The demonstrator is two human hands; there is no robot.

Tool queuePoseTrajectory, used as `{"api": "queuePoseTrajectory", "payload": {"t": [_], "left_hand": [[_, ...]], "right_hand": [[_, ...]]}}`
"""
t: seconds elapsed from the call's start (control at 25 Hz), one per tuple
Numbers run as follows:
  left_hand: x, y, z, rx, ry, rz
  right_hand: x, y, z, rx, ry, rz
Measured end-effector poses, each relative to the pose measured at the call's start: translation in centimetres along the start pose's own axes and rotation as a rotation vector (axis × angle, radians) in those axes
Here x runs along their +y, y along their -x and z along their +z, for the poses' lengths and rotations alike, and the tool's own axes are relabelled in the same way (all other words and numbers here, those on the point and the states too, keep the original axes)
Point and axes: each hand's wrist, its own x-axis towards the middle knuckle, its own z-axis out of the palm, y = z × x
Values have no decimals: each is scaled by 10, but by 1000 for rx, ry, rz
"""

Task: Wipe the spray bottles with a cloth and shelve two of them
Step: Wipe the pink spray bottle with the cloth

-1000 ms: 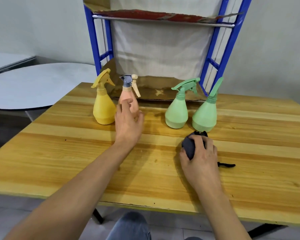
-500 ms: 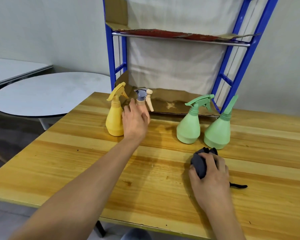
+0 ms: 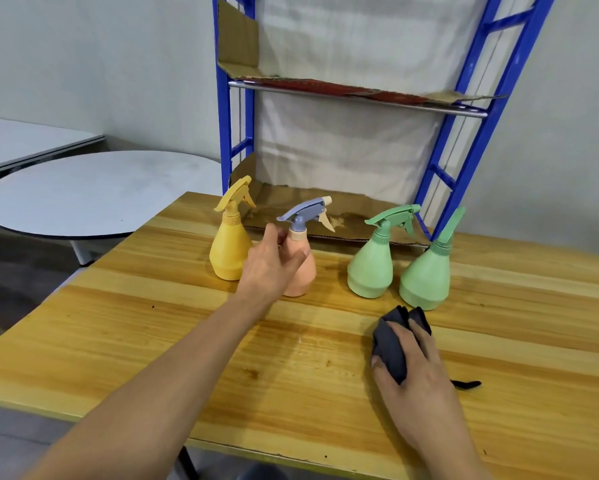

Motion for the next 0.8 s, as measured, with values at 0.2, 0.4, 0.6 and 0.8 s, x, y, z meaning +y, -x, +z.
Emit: {"api": "queuePoseTrajectory", "payload": {"t": [0.2,0.4,0.6,0.8], "left_hand": [[3,57,-8,-100,177,69],[5,106,-5,-94,326,109],[10,133,4,-75,362,146],[14,144,7,-105,369,212]], "right_hand": [[-7,9,5,153,17,-67],[-2,5,-12,191,-501,19],[-22,10,-29,373,-1144,127],[-64,5,-38,190,-1375,-123]]}}
